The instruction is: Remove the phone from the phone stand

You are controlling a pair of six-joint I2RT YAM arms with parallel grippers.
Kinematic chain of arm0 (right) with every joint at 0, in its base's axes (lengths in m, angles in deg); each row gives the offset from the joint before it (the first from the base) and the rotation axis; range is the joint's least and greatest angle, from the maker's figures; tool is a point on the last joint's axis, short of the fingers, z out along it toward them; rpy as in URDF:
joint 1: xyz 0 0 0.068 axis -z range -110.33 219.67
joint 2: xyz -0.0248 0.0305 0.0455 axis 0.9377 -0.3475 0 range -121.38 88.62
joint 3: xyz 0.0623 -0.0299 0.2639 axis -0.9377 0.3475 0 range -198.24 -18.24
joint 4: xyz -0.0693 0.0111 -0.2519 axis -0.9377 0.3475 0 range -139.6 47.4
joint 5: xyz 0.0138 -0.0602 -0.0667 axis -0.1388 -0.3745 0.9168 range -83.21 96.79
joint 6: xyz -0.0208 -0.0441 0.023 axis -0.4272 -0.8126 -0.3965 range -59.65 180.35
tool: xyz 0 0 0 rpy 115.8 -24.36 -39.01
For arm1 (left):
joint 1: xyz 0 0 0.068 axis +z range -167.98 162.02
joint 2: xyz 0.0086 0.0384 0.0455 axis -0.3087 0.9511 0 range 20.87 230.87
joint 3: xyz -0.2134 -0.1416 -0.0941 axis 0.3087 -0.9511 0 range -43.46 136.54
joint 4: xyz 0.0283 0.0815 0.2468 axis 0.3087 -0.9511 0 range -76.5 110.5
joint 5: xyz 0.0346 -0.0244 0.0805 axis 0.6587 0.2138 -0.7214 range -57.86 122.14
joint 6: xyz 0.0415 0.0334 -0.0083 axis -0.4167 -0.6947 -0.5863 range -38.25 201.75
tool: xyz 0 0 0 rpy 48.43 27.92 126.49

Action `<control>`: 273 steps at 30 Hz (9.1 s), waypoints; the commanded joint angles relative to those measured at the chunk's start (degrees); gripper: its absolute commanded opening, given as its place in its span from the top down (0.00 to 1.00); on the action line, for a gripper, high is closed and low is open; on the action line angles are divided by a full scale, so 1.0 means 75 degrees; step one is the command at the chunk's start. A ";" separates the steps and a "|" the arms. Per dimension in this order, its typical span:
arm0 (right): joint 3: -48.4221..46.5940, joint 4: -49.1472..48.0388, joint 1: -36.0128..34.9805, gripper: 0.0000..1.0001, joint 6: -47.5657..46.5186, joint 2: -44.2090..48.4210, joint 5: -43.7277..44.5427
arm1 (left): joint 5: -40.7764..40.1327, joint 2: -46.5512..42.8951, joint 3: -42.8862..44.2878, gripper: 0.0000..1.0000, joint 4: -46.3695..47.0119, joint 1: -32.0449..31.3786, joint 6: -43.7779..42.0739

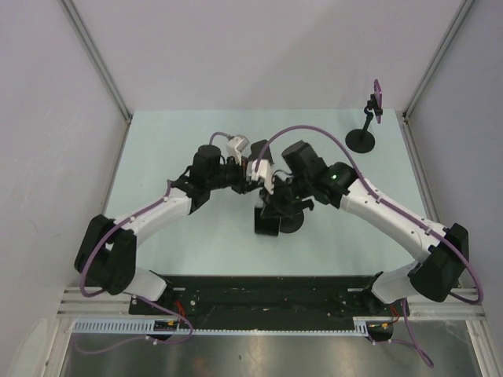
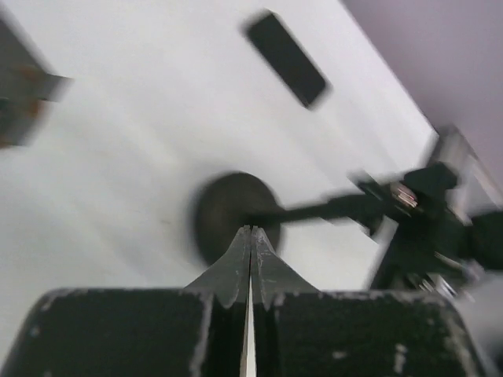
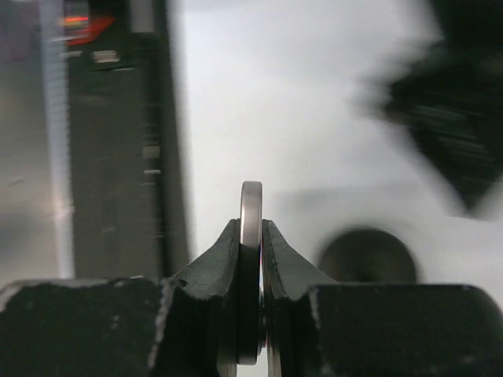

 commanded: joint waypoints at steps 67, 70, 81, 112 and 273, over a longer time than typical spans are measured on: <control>-0.1284 -0.0561 0.0518 0.70 0.1825 0.0354 -0.2688 | 0.3182 -0.1661 0.0073 0.99 -0.0305 -0.0029 -0.1724; -0.1237 -0.0761 0.0565 0.55 0.2001 0.0588 -0.2395 | 0.2935 -0.1697 0.0038 1.00 -0.0282 -0.0029 -0.1643; -0.0429 -0.2610 0.0332 0.00 0.3675 0.1561 0.1000 | 0.0126 -0.2106 0.0120 1.00 0.0116 -0.0041 -0.0648; -0.0311 -0.3151 -0.1790 0.00 0.4311 0.0038 0.5610 | -0.2937 -0.2951 -0.0232 1.00 0.1124 -0.0099 0.3795; 0.2806 -0.2238 0.3554 0.22 0.4967 -0.1979 0.6466 | -0.4871 -0.4146 -0.2482 0.00 0.0410 -0.0299 -0.1431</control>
